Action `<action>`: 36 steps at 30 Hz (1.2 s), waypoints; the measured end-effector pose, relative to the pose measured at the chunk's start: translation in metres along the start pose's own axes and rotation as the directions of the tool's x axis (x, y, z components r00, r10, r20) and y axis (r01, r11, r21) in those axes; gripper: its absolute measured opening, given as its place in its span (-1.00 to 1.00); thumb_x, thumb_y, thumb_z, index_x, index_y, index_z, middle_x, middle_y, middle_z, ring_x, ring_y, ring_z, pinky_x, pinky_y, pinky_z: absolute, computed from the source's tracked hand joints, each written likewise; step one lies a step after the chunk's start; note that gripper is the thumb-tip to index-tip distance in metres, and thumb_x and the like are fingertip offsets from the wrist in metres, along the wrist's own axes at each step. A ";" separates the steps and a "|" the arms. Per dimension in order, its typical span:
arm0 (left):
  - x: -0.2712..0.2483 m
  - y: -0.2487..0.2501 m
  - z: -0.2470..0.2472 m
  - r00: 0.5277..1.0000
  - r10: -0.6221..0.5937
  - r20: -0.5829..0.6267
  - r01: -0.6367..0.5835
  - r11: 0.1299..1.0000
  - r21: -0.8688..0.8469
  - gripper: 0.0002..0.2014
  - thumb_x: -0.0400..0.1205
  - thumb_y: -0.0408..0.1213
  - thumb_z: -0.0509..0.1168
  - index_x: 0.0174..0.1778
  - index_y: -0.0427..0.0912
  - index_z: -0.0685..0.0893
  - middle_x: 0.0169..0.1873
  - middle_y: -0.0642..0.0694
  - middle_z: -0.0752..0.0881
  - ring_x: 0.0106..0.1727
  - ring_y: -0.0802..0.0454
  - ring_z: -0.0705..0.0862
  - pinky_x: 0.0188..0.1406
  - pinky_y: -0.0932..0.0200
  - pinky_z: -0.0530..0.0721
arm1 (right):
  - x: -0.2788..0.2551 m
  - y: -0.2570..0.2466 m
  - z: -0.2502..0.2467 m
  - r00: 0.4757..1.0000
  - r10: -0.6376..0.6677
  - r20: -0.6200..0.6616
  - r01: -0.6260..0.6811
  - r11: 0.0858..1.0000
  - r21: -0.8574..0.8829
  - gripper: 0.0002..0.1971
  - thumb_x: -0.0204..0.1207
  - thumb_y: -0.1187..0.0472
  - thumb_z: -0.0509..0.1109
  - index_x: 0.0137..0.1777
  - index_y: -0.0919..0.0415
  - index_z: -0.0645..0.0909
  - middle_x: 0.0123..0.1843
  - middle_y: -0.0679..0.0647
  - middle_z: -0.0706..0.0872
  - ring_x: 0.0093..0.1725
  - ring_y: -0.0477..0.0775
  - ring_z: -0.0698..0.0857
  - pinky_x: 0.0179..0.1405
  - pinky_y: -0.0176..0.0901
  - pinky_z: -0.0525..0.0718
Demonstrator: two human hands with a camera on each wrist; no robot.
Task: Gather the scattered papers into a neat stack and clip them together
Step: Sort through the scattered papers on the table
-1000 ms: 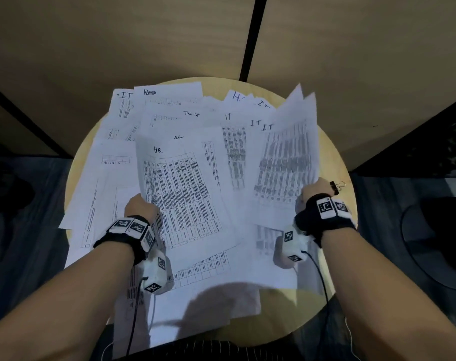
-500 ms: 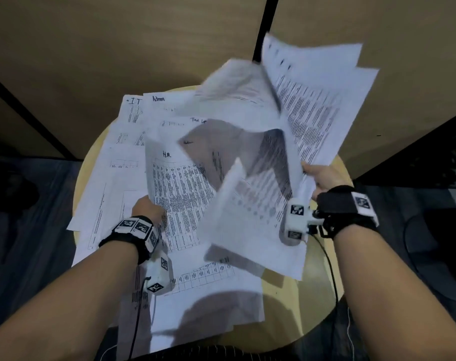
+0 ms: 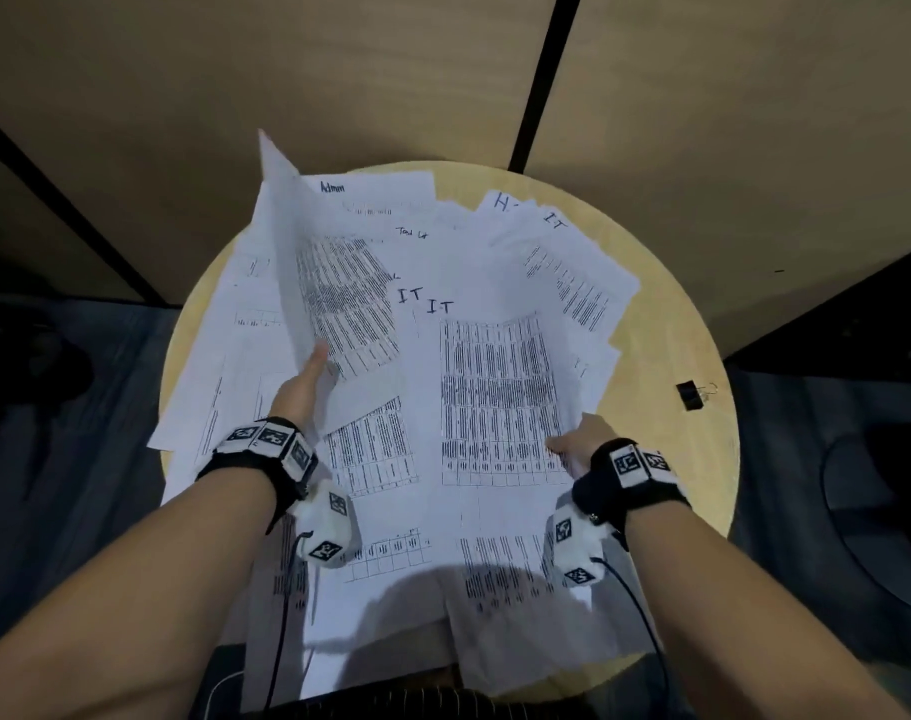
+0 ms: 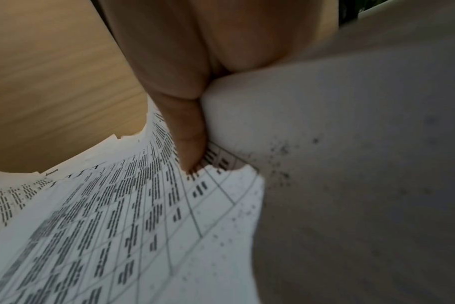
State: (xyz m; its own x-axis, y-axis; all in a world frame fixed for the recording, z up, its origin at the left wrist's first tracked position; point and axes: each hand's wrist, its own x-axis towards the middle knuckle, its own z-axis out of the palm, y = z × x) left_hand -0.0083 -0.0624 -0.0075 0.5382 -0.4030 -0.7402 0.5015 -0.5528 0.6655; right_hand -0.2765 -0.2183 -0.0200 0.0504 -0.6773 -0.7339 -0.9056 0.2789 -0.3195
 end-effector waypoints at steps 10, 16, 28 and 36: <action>0.006 -0.002 -0.007 0.996 0.092 0.012 -0.085 0.857 0.509 -0.60 0.49 -0.57 0.37 0.27 -0.43 0.56 0.19 -0.35 0.65 0.26 -0.27 0.59 0.08 0.10 0.48 | 0.011 0.002 -0.039 0.964 0.008 -0.266 0.124 0.872 0.474 -0.48 0.54 0.13 0.42 0.36 0.49 0.46 0.28 0.31 0.64 -0.02 0.15 0.53 -0.07 -0.11 0.43; 0.004 -0.005 -0.013 0.990 0.024 0.142 -0.097 0.839 0.535 -0.62 0.42 -0.68 0.34 0.13 -0.33 0.56 -0.17 -0.20 0.66 -0.14 -0.11 0.62 -0.21 0.17 0.59 | 0.011 -0.019 -0.039 0.972 -0.038 -0.232 0.185 0.731 0.657 -0.48 0.41 0.13 0.52 0.32 0.33 0.56 0.10 0.13 0.69 0.03 0.16 0.66 0.02 -0.05 0.56; 0.004 -0.013 -0.008 0.981 0.194 0.015 -0.170 0.819 0.548 -0.61 0.51 -0.53 0.33 0.27 -0.37 0.55 -0.02 -0.23 0.67 -0.09 -0.10 0.58 -0.11 0.17 0.53 | -0.004 -0.059 0.005 0.985 -0.122 -0.122 0.139 0.981 0.137 -0.78 0.49 0.29 0.45 0.03 0.29 0.48 -0.41 0.07 0.49 -0.44 0.05 0.50 -0.39 -0.15 0.53; 0.003 -0.013 -0.001 0.994 0.006 0.113 -0.009 1.000 0.025 -0.28 0.54 0.13 0.28 0.54 -0.22 0.36 0.41 -0.05 0.52 0.58 -0.01 0.32 0.58 0.06 0.14 | -0.018 -0.053 0.061 0.992 -0.111 0.059 0.110 0.994 0.025 -0.33 0.40 0.26 0.53 0.47 0.15 0.30 0.26 0.23 0.57 0.15 0.28 0.64 -0.06 -0.03 0.65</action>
State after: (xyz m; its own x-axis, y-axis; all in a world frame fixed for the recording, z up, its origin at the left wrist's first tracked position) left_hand -0.0125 -0.0553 -0.0182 0.4615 -0.4857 -0.7424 0.4796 -0.5674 0.6694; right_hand -0.2035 -0.1789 -0.0266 0.1750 -0.6630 -0.7279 -0.8837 0.2202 -0.4131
